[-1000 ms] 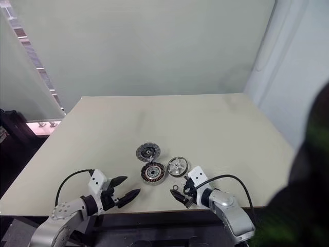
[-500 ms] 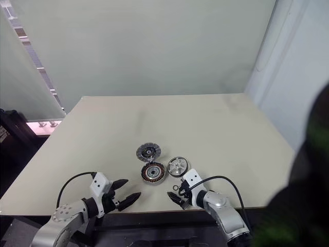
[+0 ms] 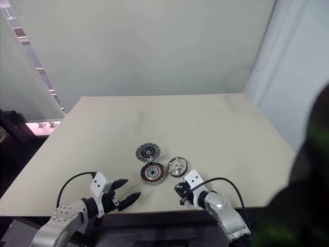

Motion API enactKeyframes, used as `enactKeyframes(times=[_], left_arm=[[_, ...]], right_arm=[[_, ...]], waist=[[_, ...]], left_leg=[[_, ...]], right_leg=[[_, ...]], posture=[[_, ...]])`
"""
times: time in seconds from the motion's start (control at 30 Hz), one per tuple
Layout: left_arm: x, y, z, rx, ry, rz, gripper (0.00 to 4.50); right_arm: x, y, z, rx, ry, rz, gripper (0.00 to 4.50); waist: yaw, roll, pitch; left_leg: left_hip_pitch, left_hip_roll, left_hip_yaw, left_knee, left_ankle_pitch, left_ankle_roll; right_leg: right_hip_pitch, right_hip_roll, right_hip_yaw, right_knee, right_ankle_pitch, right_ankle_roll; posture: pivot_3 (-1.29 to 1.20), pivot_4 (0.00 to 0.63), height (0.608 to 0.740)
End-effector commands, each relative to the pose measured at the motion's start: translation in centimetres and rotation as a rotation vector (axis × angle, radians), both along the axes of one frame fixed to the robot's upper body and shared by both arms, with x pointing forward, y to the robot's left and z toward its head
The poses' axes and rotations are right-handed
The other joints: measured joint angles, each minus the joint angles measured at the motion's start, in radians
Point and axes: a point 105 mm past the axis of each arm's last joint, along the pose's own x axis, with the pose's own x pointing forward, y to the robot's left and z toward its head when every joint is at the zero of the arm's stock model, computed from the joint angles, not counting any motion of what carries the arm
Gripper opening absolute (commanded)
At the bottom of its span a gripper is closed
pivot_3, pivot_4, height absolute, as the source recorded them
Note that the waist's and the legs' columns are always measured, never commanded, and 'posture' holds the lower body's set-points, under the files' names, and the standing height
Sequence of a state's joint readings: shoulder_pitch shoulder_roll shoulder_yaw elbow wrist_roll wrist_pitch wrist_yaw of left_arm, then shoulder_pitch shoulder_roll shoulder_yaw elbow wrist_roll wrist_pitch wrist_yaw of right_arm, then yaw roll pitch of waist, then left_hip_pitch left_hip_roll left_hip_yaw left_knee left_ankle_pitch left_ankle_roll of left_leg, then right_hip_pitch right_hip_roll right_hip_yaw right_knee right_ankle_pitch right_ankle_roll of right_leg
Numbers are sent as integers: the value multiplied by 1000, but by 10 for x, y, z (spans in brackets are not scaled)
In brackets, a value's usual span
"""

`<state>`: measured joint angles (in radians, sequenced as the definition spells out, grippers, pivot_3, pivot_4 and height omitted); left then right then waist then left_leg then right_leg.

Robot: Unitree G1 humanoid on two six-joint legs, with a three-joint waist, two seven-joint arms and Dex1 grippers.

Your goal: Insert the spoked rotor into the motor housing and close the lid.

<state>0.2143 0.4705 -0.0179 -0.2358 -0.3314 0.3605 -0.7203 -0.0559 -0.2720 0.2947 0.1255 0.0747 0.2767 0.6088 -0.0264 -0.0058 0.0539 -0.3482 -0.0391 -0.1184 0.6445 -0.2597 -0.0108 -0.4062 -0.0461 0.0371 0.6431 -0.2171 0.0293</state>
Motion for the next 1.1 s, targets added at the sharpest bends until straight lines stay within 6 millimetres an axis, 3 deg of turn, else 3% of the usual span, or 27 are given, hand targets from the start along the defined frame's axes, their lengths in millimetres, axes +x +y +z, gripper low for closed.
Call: enactKeyframes(times=[0.03,0.27,0.53,0.9,1.1], left_arm=[[5,4,10,-4,-45,8,4500],[8,8,11,-9,-52,28,4500],[13,17,11,2,-71,57,4500],[15,24,15,12,-98,84,4500],[13,24,16,12,-101,91,4500]], right_arm=[[4,0,15,12,-55,13,721],[9,6,54,60,-104,47,721],[21,40,94,161,-121,52,721],[51,94,85,113,-112,88,721],[62,104,76,101,-111,82,721]], waist=[[0,0,0],[-1,0,0],[-1,0,0],[-7,1,0],[-20,1,0]], left_leg=[[0,0,0,0,0,0],[0,0,0,0,0,0],[0,2,0,0,0,0],[-1,0,-1,0,0,0],[0,0,-2,-1,0,0]], right_leg=[[0,0,0,0,0,0],[-1,0,0,0,0,0],[-1,1,0,0,0,0],[-2,1,0,0,1,2],[-2,2,0,1,2,2]], posture=[[0,0,740],[0,0,740],[0,0,740],[0,0,740],[0,0,740]])
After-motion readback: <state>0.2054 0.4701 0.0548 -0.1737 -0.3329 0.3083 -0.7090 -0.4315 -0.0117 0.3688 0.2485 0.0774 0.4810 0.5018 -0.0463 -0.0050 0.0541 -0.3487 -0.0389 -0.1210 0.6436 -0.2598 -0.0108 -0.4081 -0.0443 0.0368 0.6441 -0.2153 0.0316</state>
